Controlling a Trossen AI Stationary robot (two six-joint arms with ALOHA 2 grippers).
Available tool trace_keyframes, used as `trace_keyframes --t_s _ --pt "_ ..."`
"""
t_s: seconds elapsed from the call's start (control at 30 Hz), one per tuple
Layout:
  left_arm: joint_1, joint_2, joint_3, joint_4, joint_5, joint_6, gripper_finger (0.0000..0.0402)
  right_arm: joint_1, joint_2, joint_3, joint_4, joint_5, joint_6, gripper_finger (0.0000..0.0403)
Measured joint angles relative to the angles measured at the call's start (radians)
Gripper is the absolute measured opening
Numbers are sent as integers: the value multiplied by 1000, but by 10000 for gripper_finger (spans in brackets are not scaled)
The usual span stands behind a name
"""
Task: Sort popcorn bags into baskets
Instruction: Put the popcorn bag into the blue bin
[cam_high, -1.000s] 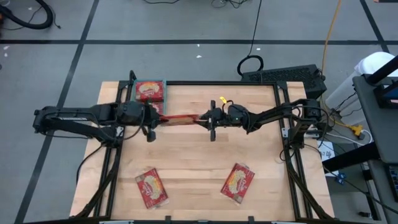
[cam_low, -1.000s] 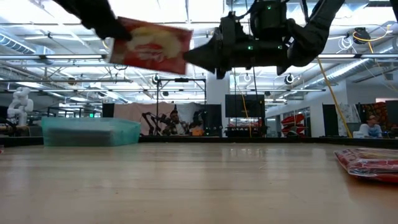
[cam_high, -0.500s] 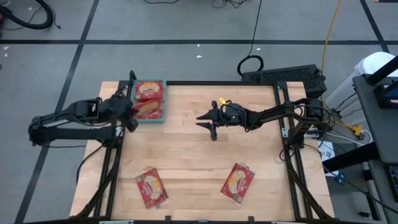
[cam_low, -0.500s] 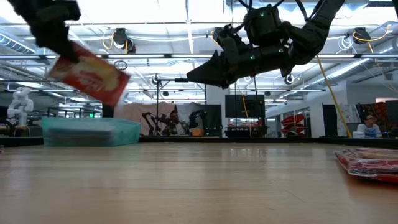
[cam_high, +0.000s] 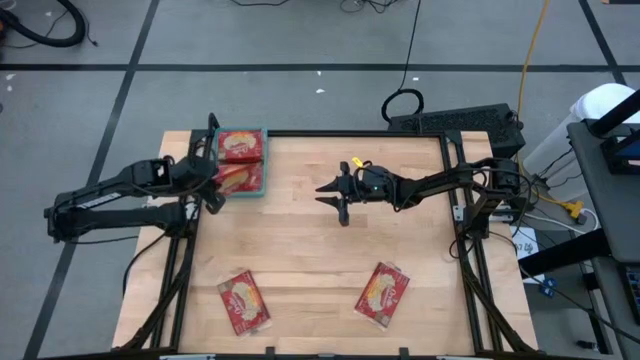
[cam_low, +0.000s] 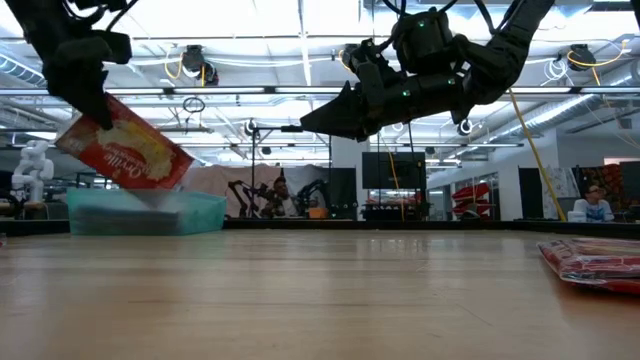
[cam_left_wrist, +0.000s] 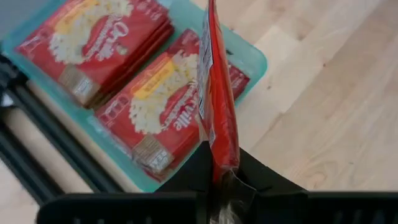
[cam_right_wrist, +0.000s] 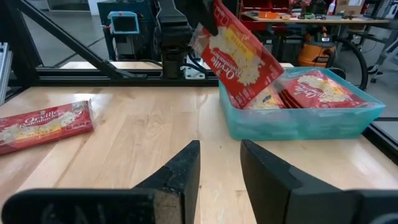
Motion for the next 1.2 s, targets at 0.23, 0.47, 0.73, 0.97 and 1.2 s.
trace_keyframes --t_s 0.23,0.47,0.73,0.97,1.2 --pt "9 30 -2 50 38 32 33 4 0 0 0 -1 -1 109" --pt "37 55 -2 56 84 19 54 5 0 0 0 -1 -2 109" --pt "120 87 -2 57 78 64 32 5 0 0 0 -2 -3 109" --pt "146 193 -2 53 28 48 94 6 0 0 0 -6 -3 109" --pt "146 336 -1 32 -58 -7 117 6 0 0 0 -31 -3 109"
